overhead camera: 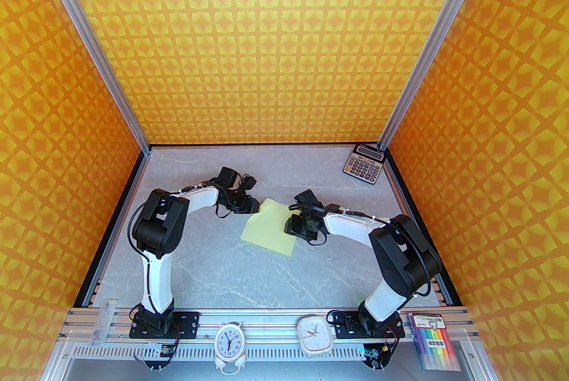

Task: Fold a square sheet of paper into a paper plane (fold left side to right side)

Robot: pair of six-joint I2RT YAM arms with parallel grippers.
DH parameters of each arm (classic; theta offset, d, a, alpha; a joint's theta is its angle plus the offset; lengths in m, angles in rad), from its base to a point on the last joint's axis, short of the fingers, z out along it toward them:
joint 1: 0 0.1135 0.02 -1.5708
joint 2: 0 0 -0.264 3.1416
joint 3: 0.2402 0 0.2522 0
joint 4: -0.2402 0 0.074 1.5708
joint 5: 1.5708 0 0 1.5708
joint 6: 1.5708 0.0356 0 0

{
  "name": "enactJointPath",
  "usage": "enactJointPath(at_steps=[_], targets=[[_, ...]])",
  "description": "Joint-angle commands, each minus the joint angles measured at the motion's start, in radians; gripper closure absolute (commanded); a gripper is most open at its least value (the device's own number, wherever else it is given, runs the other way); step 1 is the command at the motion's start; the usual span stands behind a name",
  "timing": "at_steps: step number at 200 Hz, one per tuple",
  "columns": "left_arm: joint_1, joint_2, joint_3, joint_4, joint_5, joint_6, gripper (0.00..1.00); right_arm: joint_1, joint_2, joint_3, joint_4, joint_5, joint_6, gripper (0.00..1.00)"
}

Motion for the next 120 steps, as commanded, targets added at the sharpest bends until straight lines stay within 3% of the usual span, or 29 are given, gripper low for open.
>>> enactJointPath(at_steps=[1,45,120], targets=[[-0.006,-0.045,0.003,-0.029,-0.006,0.005,0.88,0.012,0.029,-0.020,0.040,-0.013,-0.017,0.58],[-0.036,-0.044,0.055,-0.091,-0.037,0.005,1.00,0.012,0.022,-0.025,0.047,-0.015,-0.020,0.58],[-0.139,-0.075,0.222,-0.318,-0.158,-0.113,1.00,-0.017,0.010,-0.021,0.050,-0.042,-0.069,0.59]])
